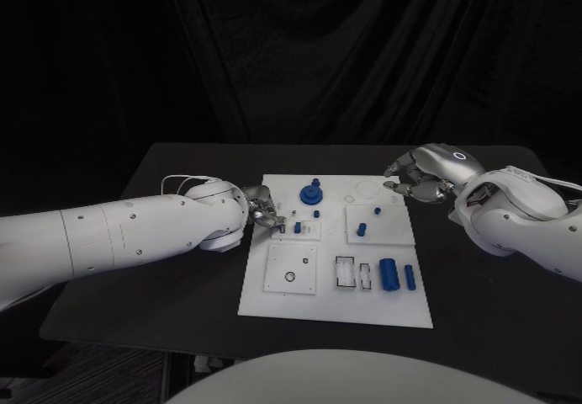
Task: Assemble the parts on the task board
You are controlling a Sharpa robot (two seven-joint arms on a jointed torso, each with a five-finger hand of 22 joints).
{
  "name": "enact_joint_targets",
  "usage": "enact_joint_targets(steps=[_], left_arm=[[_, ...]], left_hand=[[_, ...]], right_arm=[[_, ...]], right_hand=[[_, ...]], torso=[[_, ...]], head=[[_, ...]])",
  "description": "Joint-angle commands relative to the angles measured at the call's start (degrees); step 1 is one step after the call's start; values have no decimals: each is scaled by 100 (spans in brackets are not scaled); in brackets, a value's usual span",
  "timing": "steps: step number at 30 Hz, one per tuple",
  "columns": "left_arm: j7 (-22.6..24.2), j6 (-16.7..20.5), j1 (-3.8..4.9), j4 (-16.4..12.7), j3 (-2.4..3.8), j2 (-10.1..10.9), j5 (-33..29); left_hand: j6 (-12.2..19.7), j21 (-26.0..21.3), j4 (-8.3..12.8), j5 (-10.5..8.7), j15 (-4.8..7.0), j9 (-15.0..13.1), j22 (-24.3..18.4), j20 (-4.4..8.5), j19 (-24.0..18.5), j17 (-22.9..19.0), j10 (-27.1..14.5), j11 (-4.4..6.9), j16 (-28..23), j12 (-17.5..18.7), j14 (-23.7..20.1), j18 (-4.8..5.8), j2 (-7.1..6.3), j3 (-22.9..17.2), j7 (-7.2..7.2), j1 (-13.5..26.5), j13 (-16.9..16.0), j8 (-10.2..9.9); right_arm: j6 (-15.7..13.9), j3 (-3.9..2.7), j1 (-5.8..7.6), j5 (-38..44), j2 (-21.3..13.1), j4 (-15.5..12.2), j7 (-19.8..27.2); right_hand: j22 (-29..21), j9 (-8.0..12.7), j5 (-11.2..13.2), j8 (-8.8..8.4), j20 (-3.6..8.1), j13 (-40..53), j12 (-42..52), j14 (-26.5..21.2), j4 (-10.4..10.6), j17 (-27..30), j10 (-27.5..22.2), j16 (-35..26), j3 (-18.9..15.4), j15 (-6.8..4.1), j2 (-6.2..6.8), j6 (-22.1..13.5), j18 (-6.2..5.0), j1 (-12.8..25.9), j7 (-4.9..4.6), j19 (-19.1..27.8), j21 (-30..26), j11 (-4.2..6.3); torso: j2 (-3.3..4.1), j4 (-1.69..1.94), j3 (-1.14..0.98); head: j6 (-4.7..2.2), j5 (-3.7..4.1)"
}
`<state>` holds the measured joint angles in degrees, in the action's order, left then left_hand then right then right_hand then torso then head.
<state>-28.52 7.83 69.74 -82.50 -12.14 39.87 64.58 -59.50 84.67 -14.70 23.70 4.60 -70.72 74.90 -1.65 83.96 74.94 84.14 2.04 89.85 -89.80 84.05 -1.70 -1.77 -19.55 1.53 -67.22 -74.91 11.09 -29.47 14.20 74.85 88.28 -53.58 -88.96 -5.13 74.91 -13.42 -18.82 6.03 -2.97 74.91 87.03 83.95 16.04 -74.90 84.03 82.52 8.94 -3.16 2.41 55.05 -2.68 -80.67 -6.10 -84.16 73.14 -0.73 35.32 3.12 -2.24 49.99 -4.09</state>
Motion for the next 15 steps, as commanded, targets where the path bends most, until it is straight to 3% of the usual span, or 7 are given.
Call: enact_joint_targets(steps=[1, 15], left_arm=[[74, -75, -15, -28, 4, -1, 12], [108, -91, -50, -7, 4, -37, 12]], left_hand=[[-32, -31, -35, 16, 48, -9, 1179, 23, 211, 1506, 586, 39, 15, -20, 595, -3, -6, -7, -6, 72, -1509, 22], [-16, -58, -59, -17, 47, -18, 1166, 23, 193, 1506, 586, 38, 15, -20, 595, -10, 4, 5, -4, 105, -1509, 20]], right_arm=[[60, -4, -13, 6, -2, 5, -118], [119, -4, -15, 6, 11, 14, -154]], right_hand=[[1030, 9, -35, -28, -34, 1216, -20, 439, 2, -830, 304, -21, 25, 33, -29, 48, -89, -6, -5, -41, -30, -47], [1024, 11, -41, -28, -35, 1207, -29, 437, 3, -822, 295, -31, 28, 35, -26, 52, -93, -7, -5, -35, -52, -50]], torso=[[-1, 3, -2], [-2, -1, -2]], head=[[1, -12], [1, -14]])
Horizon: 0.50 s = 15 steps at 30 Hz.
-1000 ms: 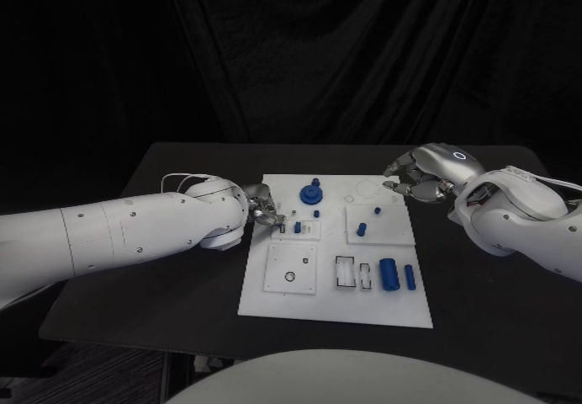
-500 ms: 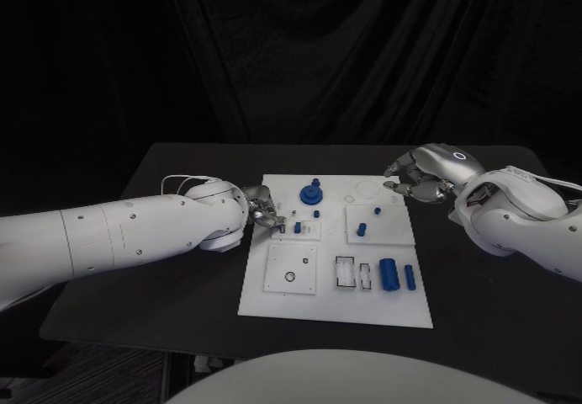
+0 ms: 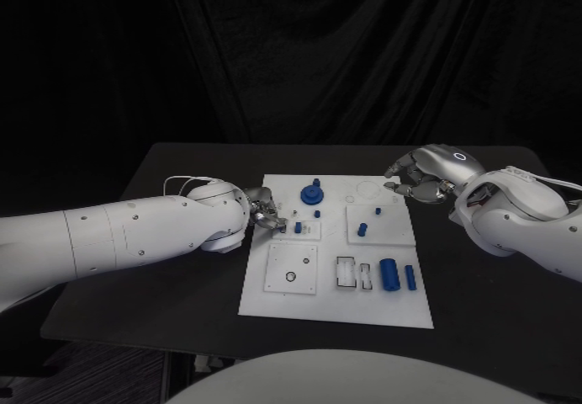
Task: Assemble the parts on the task board
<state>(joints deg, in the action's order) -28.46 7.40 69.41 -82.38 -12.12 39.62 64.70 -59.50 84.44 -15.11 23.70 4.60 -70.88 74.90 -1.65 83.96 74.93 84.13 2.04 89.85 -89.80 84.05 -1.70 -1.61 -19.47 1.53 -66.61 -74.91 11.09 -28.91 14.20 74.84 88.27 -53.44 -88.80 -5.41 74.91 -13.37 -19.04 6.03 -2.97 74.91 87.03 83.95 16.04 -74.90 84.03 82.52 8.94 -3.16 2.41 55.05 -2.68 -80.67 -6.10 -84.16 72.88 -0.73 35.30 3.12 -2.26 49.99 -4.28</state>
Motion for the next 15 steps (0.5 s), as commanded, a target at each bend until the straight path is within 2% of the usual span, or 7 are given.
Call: enact_joint_targets(steps=[1, 8, 10, 15], left_arm=[[106, -45, -20, -26, 2, -12, 1], [128, -39, -30, -51, 2, -25, 1], [127, -50, -32, -53, 2, -33, 1], [126, -73, -36, -52, 2, -55, 1]], left_hand=[[-16, -35, -19, -17, 47, -3, 1166, 23, 193, 1507, 587, 38, 15, -20, 595, -10, -12, -3, -4, 45, -1509, 20], [-15, -41, -21, -22, 47, -4, 1163, 23, 189, 1507, 587, 37, 15, -20, 595, -12, -9, -3, -4, 47, -1509, 20], [-14, -41, -22, -25, 47, -4, 1163, 23, 189, 1507, 587, 37, 15, -20, 595, -12, -7, -3, -4, 48, -1509, 19], [-4, -50, -15, -32, 47, -7, 1158, 22, 183, 1507, 587, 38, 15, -20, 595, -14, -7, -4, -6, 41, -1509, 17]], right_arm=[[65, -4, -15, 7, -4, -2, -128], [79, -4, -15, 7, -2, -4, -148], [82, -4, -15, 7, 0, -4, -151], [107, -4, -15, 7, 13, 5, -165]], right_hand=[[1025, 6, -19, -28, -35, 1207, -29, 437, 3, -822, 295, -31, 28, 35, -26, 52, -93, -7, -5, -35, -25, -50], [1025, 6, -19, -28, -35, 1207, -29, 437, 3, -822, 295, -31, 28, 35, -26, 52, -93, -7, -5, -35, -25, -50], [1025, 6, -19, -28, -35, 1207, -29, 437, 3, -822, 295, -31, 28, 35, -26, 52, -93, -7, -5, -35, -25, -50], [1021, 8, -23, -29, -35, 1205, -32, 436, 2, -816, 292, -37, 31, 37, -23, 55, -96, -8, -6, -31, -40, -53]], torso=[[-2, 0, 0], [-8, 7, 0], [-7, 2, -4], [-2, -4, 1]], head=[[1, 11], [1, 19], [1, 20], [1, 14]])
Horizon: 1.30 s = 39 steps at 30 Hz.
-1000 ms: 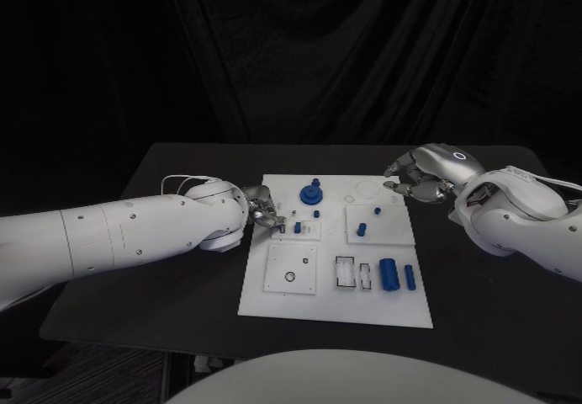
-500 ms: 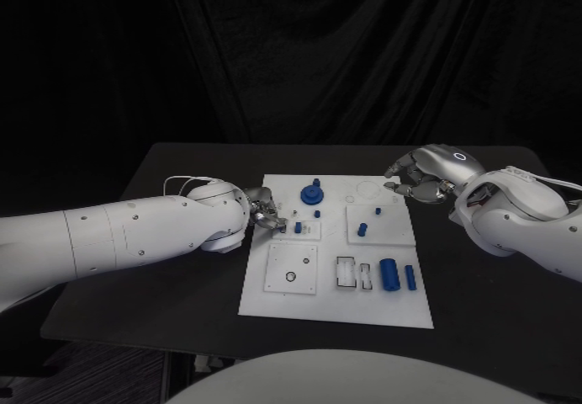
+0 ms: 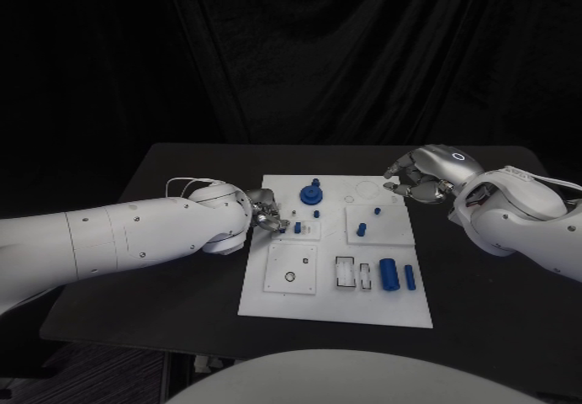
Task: Assemble the parts on the task board
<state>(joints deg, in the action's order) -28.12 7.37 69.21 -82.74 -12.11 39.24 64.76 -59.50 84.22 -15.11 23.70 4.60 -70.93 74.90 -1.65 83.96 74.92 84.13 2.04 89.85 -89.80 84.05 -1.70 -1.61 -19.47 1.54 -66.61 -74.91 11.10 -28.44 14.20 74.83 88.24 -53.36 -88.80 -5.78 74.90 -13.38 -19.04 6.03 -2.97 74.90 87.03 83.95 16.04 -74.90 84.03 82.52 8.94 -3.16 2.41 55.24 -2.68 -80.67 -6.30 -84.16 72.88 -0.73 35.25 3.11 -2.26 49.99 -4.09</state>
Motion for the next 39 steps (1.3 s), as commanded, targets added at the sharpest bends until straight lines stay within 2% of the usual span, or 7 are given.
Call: enact_joint_targets(steps=[1, 34, 39], left_arm=[[92, -71, -16, -16, 1, -20, -5], [82, -73, -43, 21, 1, 59, -5], [103, -89, -76, 38, 1, 29, -5]], left_hand=[[-5, -28, -15, -32, 47, -1, 1158, 22, 183, 1508, 587, 38, 15, -20, 595, -15, -7, -4, -7, 41, -1509, 17], [11, -33, 17, -35, 49, -9, 1158, 23, 181, 1508, 587, 41, 15, -20, 595, -15, -5, -15, -11, 12, -1509, 14], [16, -40, 38, -39, 50, -15, 1155, 23, 176, 1508, 587, 43, 15, -20, 595, -17, -6, -22, -13, -9, -1509, 16]], right_arm=[[64, -4, -14, 10, 7, 5, -132], [128, -4, -24, 10, -13, 19, -159], [131, -4, -25, 10, -11, 15, -158]], right_hand=[[1021, 9, -23, -29, -35, 1205, -32, 436, 2, -816, 293, -37, 32, 37, -23, 35, -96, -8, 13, -31, -40, -53], [1014, 15, -27, -34, -38, 1185, -53, 434, 4, -807, 273, -47, 38, 41, -19, 34, -101, -8, 9, -22, -67, -57], [1014, 15, -27, -34, -38, 1185, -53, 434, 4, -807, 273, -47, 38, 41, -19, 34, -101, -8, 9, -22, -67, -57]], torso=[[5, -1, 2], [2, 1, 6], [1, 1, 6]], head=[[1, -6], [1, -59], [1, -59]])
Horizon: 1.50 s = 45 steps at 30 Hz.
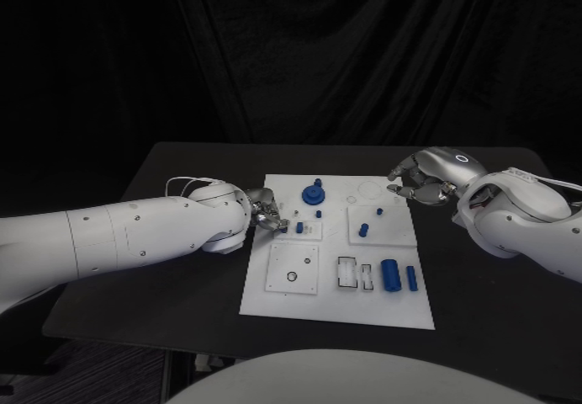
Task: Assemble the parts on the task board
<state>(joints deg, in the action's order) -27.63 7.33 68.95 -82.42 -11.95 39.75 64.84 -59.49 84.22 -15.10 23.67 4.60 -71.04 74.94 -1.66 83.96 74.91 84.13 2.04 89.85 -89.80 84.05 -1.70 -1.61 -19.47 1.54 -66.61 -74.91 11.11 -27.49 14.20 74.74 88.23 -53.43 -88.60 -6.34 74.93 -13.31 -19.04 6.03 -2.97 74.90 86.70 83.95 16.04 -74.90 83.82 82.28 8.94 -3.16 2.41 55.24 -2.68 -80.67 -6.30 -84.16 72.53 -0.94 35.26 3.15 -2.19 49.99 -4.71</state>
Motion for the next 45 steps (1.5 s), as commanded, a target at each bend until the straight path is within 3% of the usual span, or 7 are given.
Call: enact_joint_targets(steps=[1, 9, 16, 20, 25, 38, 45], left_arm=[[58, -90, -65, 8, -15, -25, -13], [86, -98, -140, 7, -15, -23, -13], [98, -94, -156, -20, -15, -9, -13], [85, -92, -160, -23, -15, 0, -13], [53, -92, -162, -17, -15, 15, -13], [-118, -72, -165, -6, -15, 32, -13], [-59, 36, -167, -3, -15, 43, -13]], left_hand=[[16, -40, 37, -36, 50, -4, 1151, 23, 176, 1509, 587, 43, 15, -20, 595, -17, -5, -22, -14, -8, -1509, 14], [32, -55, 83, -91, 51, -19, 1146, 25, 167, 1509, 587, 43, 15, -20, 595, -21, -15, -26, -10, -44, -1509, 16], [41, -67, 97, -388, 44, -41, 1148, 20, 163, 1509, 587, 33, 15, -20, 595, -22, 1, 17, 0, -19, -1509, 20], [22, -78, -68, -1016, 26, -39, 1156, 5, 163, 1509, 587, 13, 15, -20, 595, -22, 18, 223, 22, 190, -1509, 11], [10, -97, -151, -1354, 4, -9, 1157, -15, 157, 1509, 587, -12, 15, -20, 595, -25, 66, 555, 52, 505, -1509, -26], [14, -150, -163, -1612, -12, 38, 1152, -34, 137, 1509, 587, -31, 15, -20, 595, -37, 210, 1110, 67, 942, -1509, -97], [-8, -156, -176, -1588, -14, 19, 1165, -39, 144, 1509, 587, -31, 15, -20, 595, -36, 490, 1412, 66, 1336, -1509, -95]], right_arm=[[36, -4, -16, 11, -6, -6, -101], [49, -4, -17, 11, -31, -11, -112], [72, -4, -17, 11, -21, -5, -120], [91, -4, -18, 11, -15, -2, -128], [113, -4, -18, 11, -18, -2, -140], [171, -4, -19, 11, -23, -2, -177], [192, -4, -20, 11, -28, -5, -192]], right_hand=[[1011, 9, -28, -34, -38, 1185, -20, 433, 4, -807, 294, -24, 38, 40, -19, 34, -100, -8, 9, -22, -32, -36], [1012, 10, -28, -35, -38, 1175, -31, 433, 5, -805, 283, -26, 40, 41, -19, 34, -100, -8, 9, -23, -31, -37], [1010, 11, -28, -35, -39, 1160, -47, 432, 5, -802, 269, -29, 42, 42, -19, 35, -101, -8, 8, -21, -37, -37], [1010, 12, -29, -35, -39, 1150, -58, 432, 5, -802, 259, -29, 43, 42, -18, 37, -101, -8, 8, -21, -38, -38], [1008, 12, -29, -34, -39, 1142, -67, 431, 6, -797, 251, -35, 44, 43, -18, 39, -102, -8, 8, -19, -43, -38], [1007, 12, -34, -28, -40, 1125, -85, 429, 2, -792, 235, -41, 50, 43, -17, 54, -104, -13, 12, -17, -51, -35], [1003, 12, -40, -27, -41, 1114, -98, 428, -1, -788, 223, -45, 54, 42, -17, 58, -106, -18, 13, -12, -65, -34]], torso=[[2, -3, -2], [3, -1, -5], [2, -16, -3], [2, -11, -5], [3, -3, -7], [5, -6, -2], [4, -1, -6]], head=[[1, 9], [1, 20], [1, -4], [1, -2], [1, 6], [1, -4], [1, -7]])
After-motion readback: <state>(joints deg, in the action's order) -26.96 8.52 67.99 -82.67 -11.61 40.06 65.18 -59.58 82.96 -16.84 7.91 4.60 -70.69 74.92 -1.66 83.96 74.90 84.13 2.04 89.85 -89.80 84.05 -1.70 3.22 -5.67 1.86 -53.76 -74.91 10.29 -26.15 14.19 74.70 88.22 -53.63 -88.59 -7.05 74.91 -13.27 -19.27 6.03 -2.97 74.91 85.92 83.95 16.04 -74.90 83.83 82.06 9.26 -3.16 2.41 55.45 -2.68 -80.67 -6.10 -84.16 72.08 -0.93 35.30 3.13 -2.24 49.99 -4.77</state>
